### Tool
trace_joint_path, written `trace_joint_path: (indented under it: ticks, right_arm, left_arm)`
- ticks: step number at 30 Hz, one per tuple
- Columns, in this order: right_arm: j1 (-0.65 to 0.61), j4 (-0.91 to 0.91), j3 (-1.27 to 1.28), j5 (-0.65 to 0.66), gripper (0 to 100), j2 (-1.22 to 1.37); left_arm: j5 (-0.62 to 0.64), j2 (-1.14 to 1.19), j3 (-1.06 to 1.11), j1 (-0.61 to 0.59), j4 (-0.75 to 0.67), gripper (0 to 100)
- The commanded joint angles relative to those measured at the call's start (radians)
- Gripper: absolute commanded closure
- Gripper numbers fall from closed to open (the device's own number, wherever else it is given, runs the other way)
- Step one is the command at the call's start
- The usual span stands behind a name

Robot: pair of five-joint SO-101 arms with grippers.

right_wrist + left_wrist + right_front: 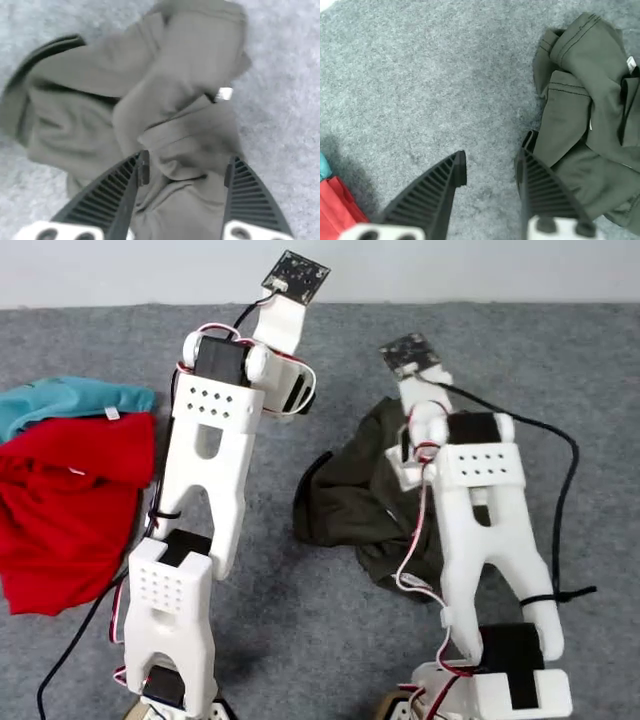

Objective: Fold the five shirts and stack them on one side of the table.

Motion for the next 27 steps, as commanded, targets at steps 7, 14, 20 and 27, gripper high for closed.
trace_joint_path:
  ticks: [7, 14, 20, 27]
  right_arm:
    - [-0.038, -0.113, 0.086, 0.011, 74.6, 0.137]
    - [-0.036, -0.130, 0.084, 0.011, 74.6, 0.213]
    - [0.013, -0.133, 0.083, 0.012, 74.7, 0.274]
    - [0.094, -0.174, 0.083, 0.012, 84.1, 0.298]
  left_arm:
    - [0.009, -0.058, 0.016, -0.052, 0.015, 82]
    - [0.009, -0.057, 0.016, -0.080, 0.015, 82]
    - [0.009, -0.055, 0.016, -0.078, 0.015, 82]
    - [0.009, -0.052, 0.016, -0.071, 0.015, 82]
